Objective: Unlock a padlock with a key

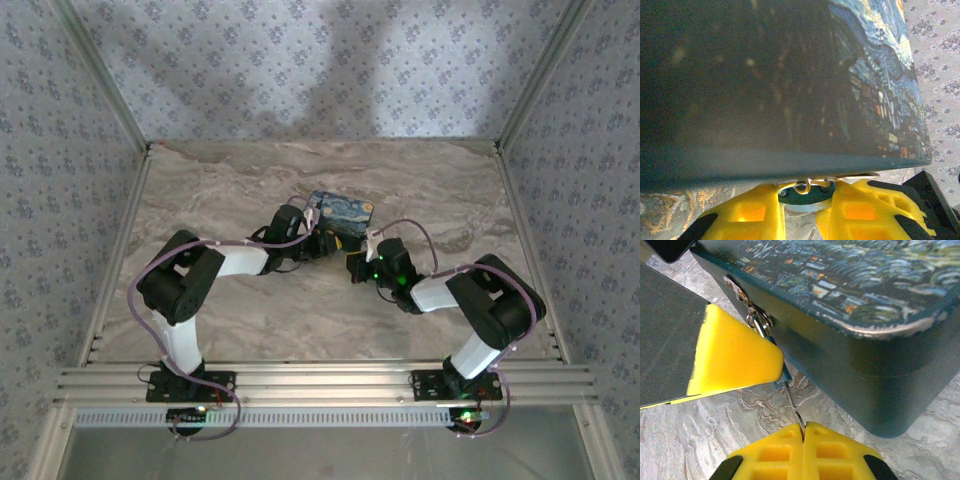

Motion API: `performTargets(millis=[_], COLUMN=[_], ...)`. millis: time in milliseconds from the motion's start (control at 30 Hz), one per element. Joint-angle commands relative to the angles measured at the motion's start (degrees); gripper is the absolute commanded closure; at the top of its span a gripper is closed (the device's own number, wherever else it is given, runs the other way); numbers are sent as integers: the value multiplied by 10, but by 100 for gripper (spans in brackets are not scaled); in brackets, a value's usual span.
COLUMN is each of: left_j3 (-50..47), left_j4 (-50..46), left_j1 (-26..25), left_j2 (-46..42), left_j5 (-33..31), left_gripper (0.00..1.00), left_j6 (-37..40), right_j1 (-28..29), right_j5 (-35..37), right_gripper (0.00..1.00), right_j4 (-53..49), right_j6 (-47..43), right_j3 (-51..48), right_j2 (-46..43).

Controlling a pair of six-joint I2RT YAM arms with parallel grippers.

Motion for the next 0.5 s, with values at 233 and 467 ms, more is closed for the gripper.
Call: performTargets(millis=[233, 467], left_j3=[2, 2], left_j4=[17, 17], left_j1=[-4, -5], left_j2=[-9, -14], left_j5=[7, 10], left_gripper=[79, 79], left_j6=[-12, -19], right_j1=[9, 22], right_j5=[1, 46], right_gripper=[100, 100], right_j4=[14, 22], right_j6=[-5, -22], right_j3=[22, 25], right_j2=[-1, 0])
